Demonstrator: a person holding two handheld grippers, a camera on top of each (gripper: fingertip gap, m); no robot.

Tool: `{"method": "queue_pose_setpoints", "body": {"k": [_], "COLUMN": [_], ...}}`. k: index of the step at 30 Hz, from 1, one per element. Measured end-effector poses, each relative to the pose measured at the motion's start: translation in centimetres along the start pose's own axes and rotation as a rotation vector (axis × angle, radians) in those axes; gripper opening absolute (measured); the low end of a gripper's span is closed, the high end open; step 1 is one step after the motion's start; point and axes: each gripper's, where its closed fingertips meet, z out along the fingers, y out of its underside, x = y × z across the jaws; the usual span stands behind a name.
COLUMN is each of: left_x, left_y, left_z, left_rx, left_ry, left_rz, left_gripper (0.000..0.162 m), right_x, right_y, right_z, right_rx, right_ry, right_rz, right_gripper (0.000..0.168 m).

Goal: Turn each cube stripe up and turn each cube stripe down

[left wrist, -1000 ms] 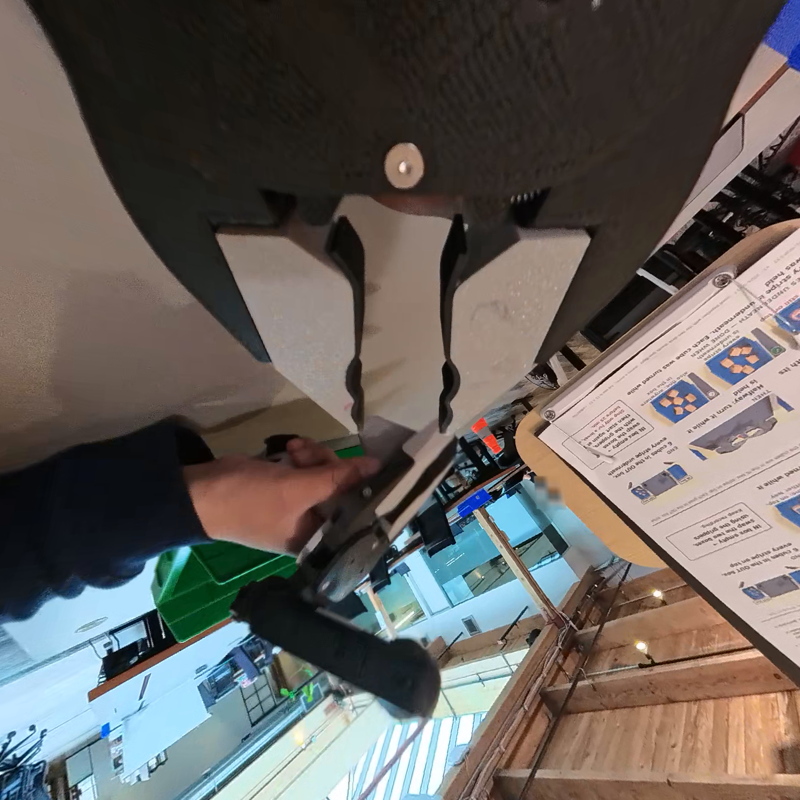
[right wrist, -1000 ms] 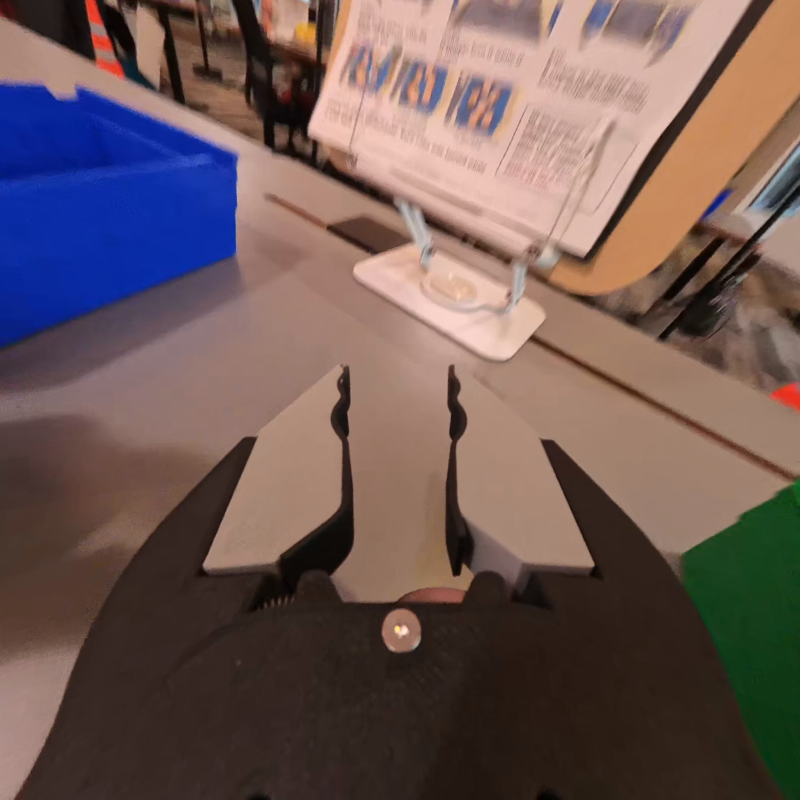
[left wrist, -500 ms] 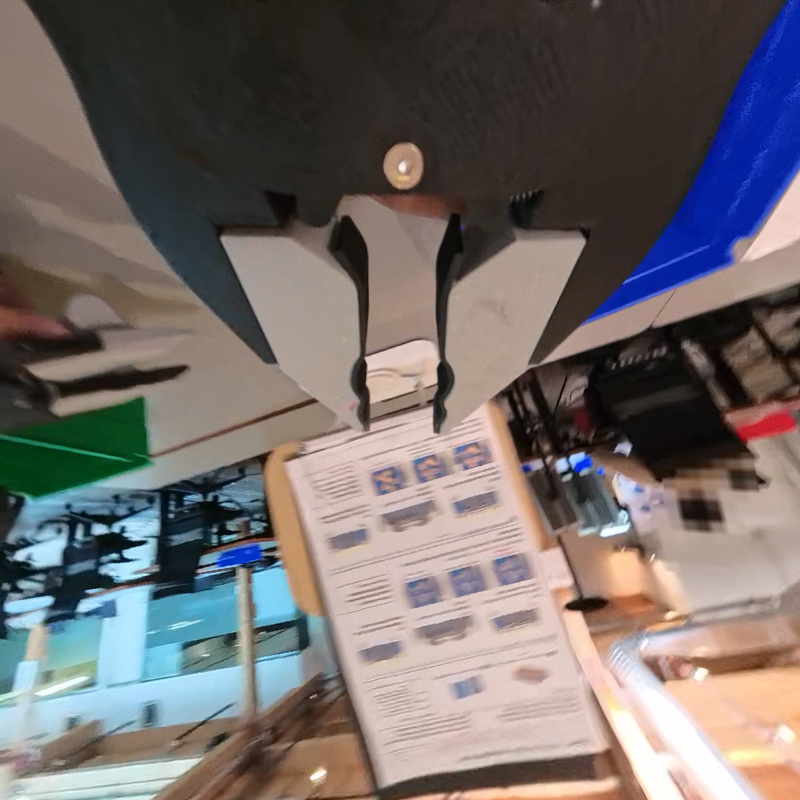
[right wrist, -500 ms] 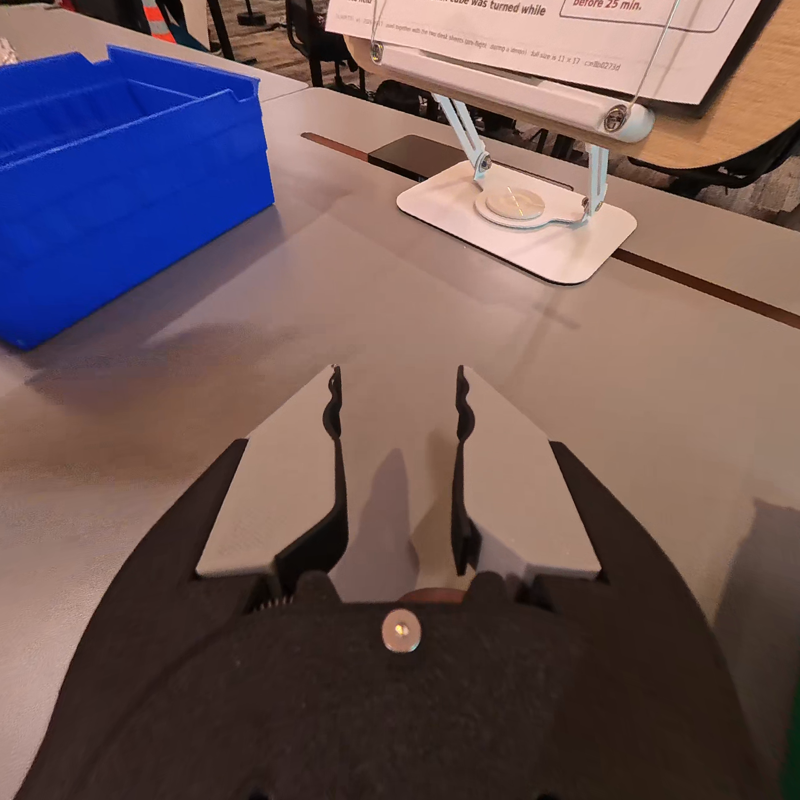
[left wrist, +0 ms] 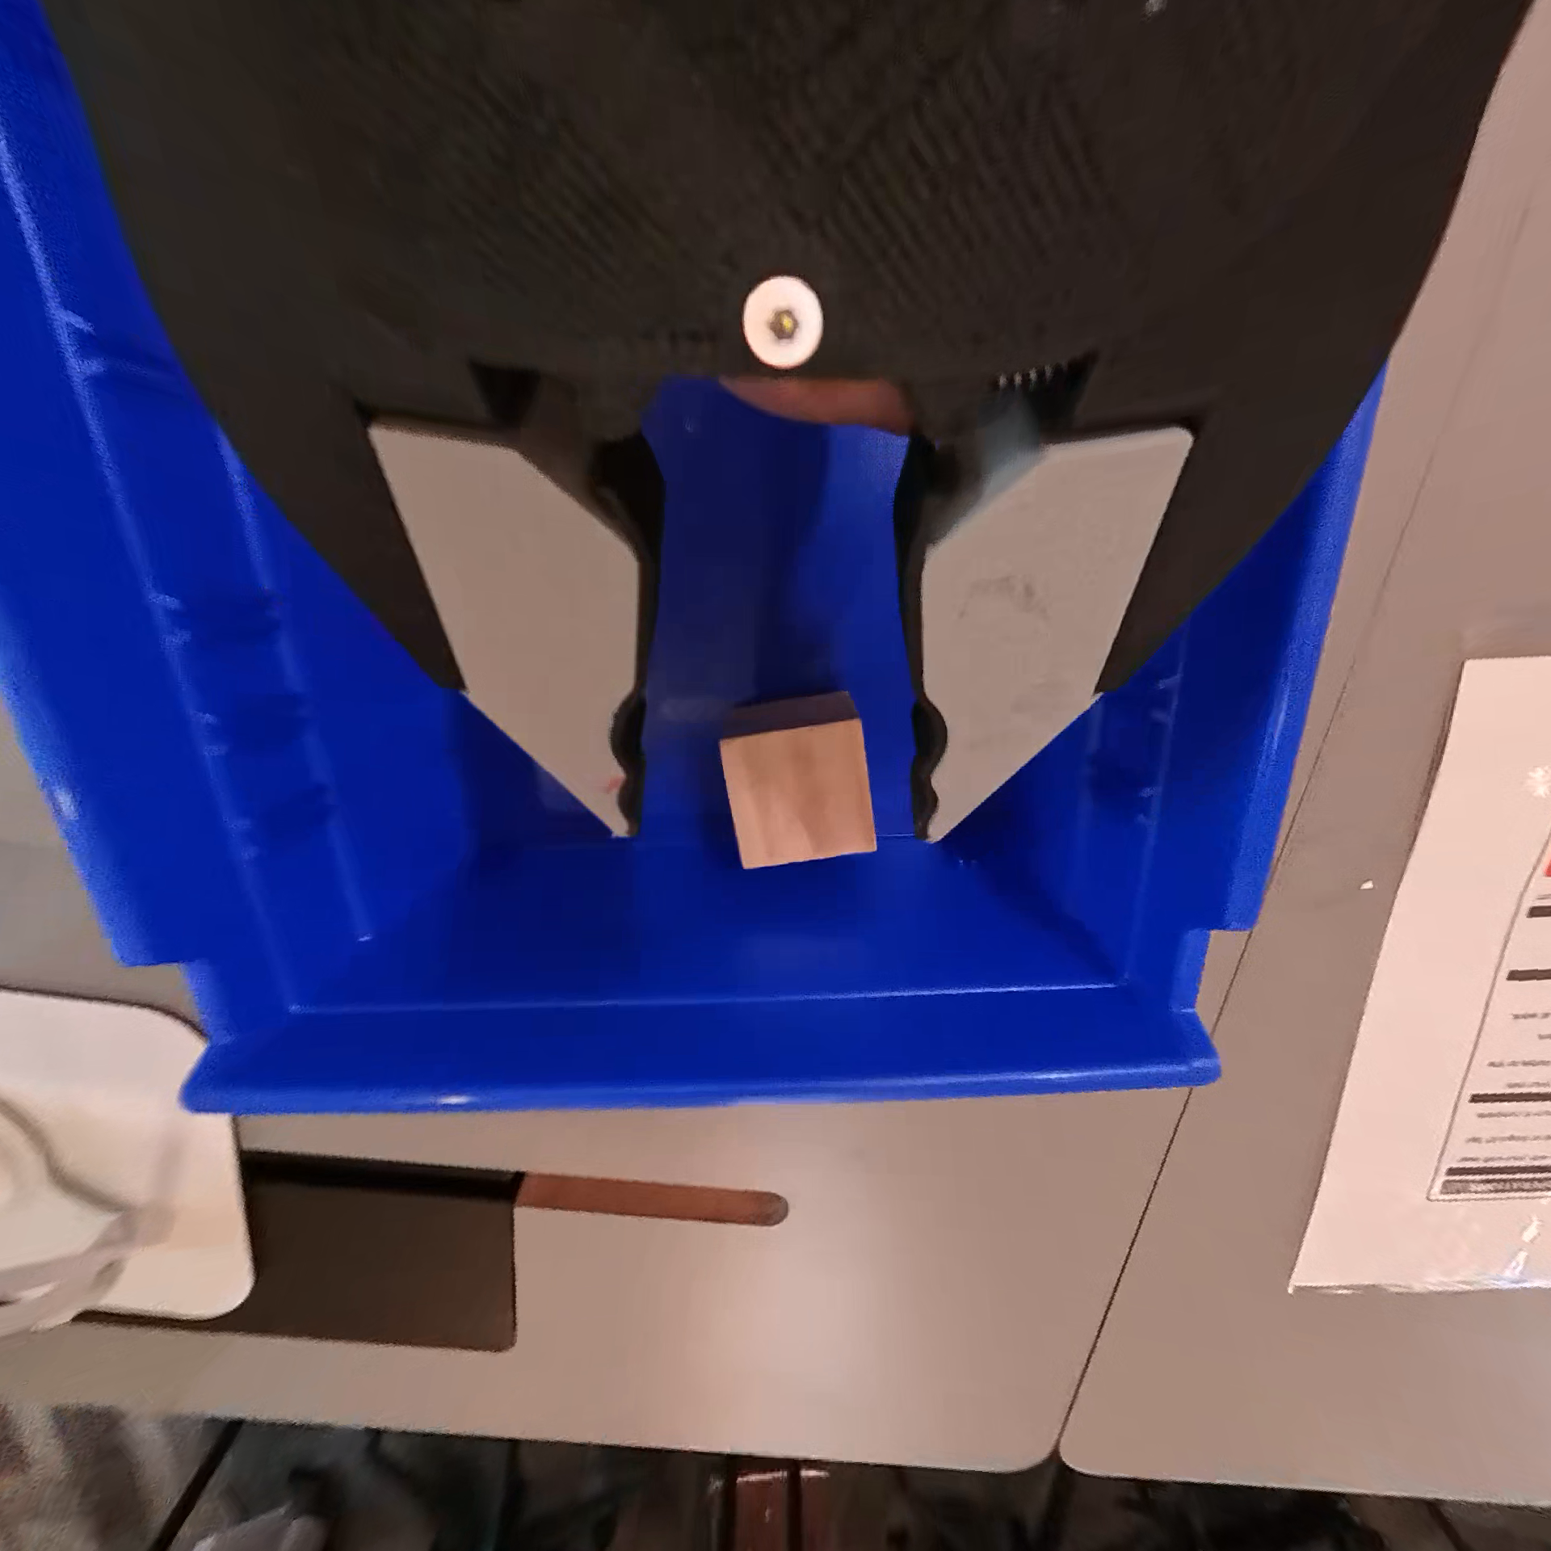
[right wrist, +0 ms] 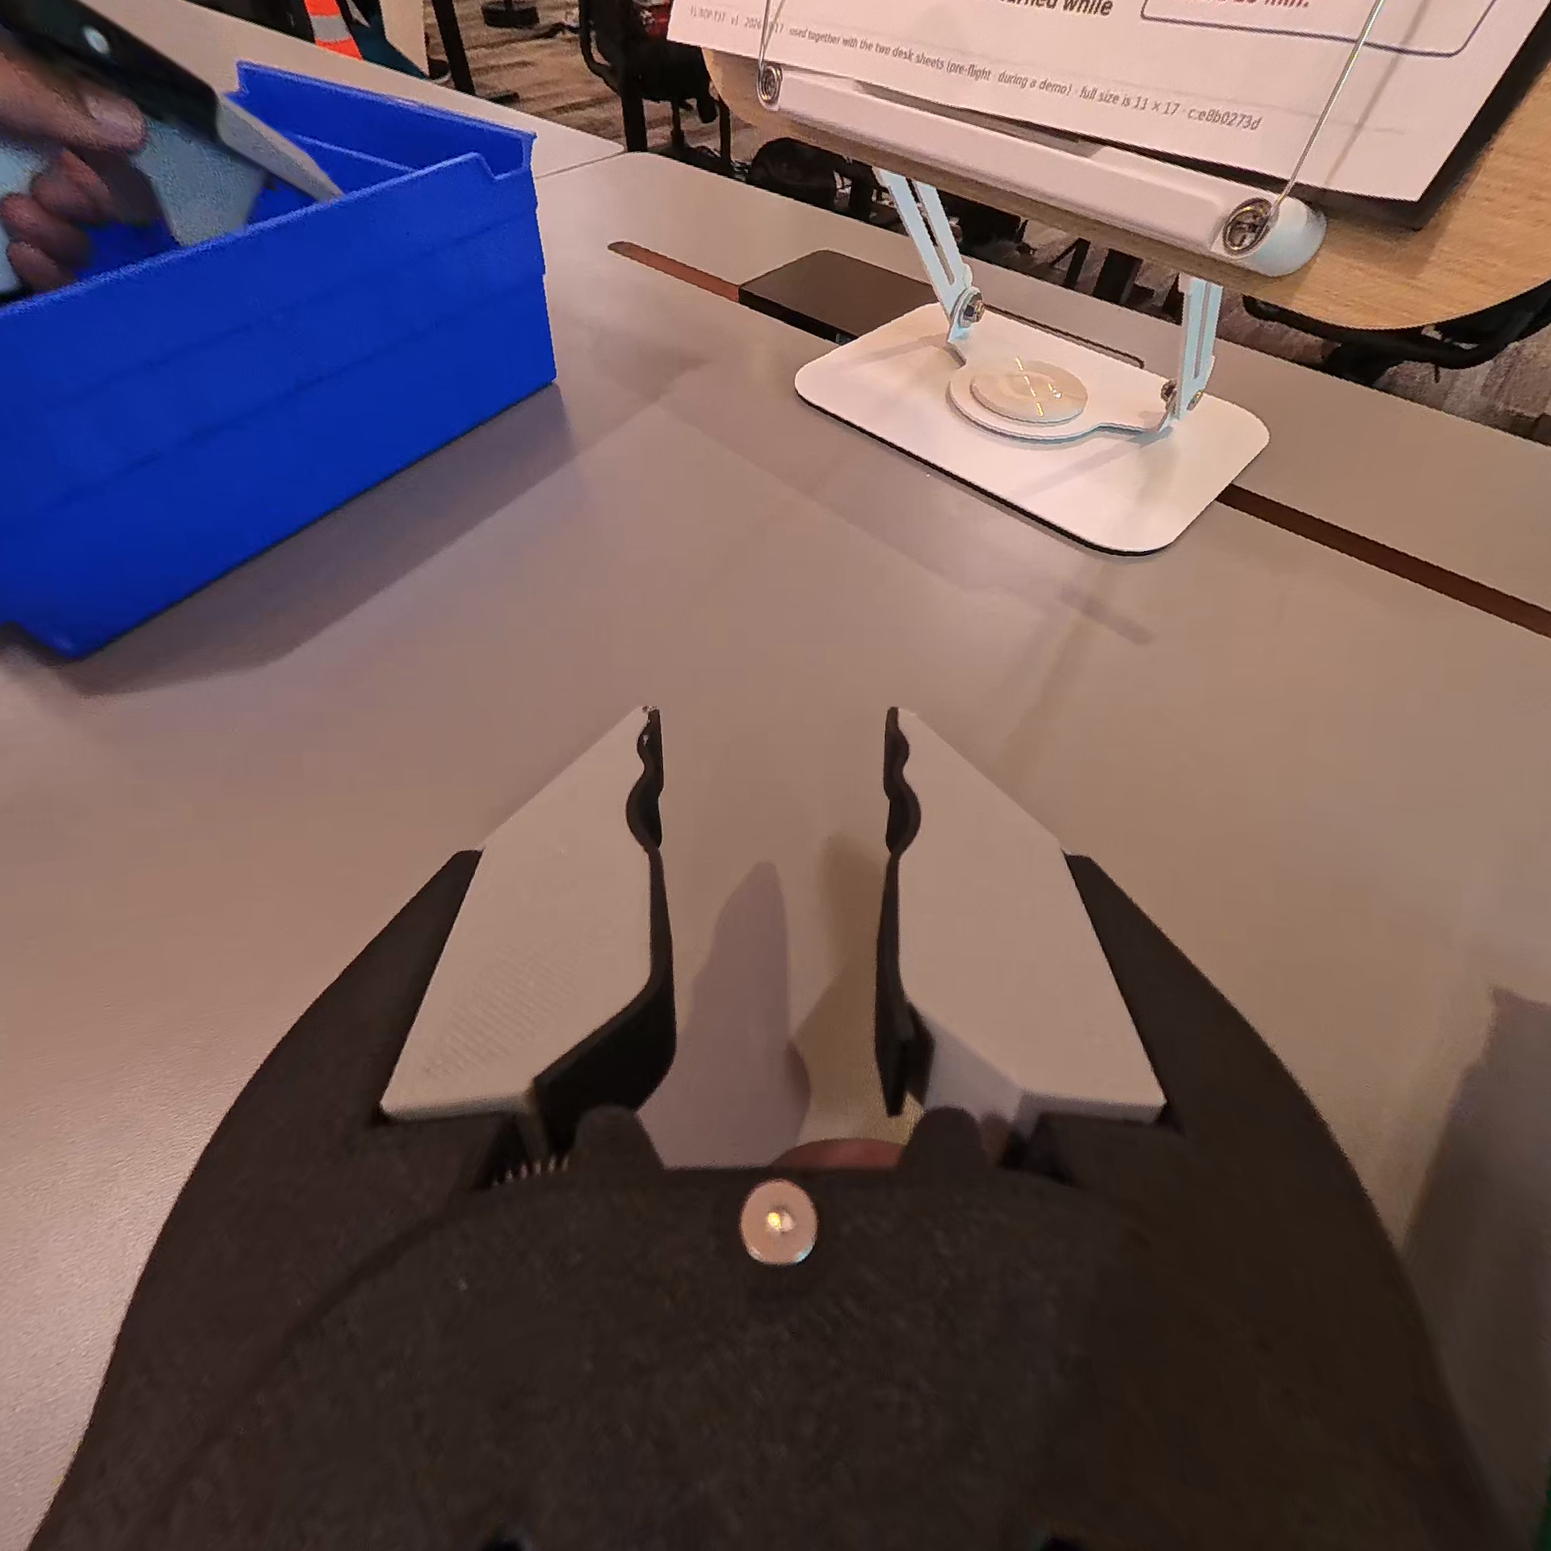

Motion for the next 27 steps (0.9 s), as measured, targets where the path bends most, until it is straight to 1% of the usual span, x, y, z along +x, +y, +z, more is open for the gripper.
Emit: {"method": "queue_pose_setpoints", "body": {"k": [8,12,13,15,17,19,21,23,25,27], "left_x": [0.4,-0.4,-0.6,-1.2,-1.5,-0.8,0.6,2.1,4.9,9.7], "left_y": [1.2,1.9,2.4,3.4,3.2,2.6,0.8,-1.7,-4.6,-7.2], "left_z": [1.8,2.9,3.3,4.2,4.5,4.3,2.9,0.5,-3.7,-10.0], "left_rx": [-0.017,-0.049,-0.071,-0.12,-0.116,-0.111,-0.034,0.086,0.268,0.532], "left_ry": [-0.031,-0.066,-0.078,-0.108,-0.122,-0.069,0.004,0.058,0.152,0.353], "left_rz": [0.054,0.065,0.085,0.157,0.197,0.164,0.123,0.156,0.226,0.323], "left_gripper": [0.062,0.069,0.067,0.048,0.047,0.047,0.047,0.047,0.047,0.046], "right_x": [-0.2,-0.3,-0.3,-0.2,-0.2,-0.2,-0.2,-0.5,-1.5,-3.6], "right_y": [0.3,0.3,0.4,0.5,0.6,0.6,0.6,0.6,0.3,-0.6], "right_z": [0.2,0.2,0.2,0.3,0.3,0.3,0.3,0.3,0.3,-0.2], "right_rx": [-0.014,-0.014,-0.015,-0.019,-0.024,-0.024,-0.022,-0.023,-0.008,0.029], "right_ry": [-0.009,-0.01,-0.01,-0.011,-0.009,-0.008,-0.01,-0.035,-0.108,-0.257], "right_rz": [-0.002,-0.004,-0.003,-0.003,-0.005,-0.007,-0.005,0.004,0.029,0.109], "right_gripper": [0.05,0.05,0.05,0.05,0.05,0.05,0.05,0.049,0.05,0.051]}}
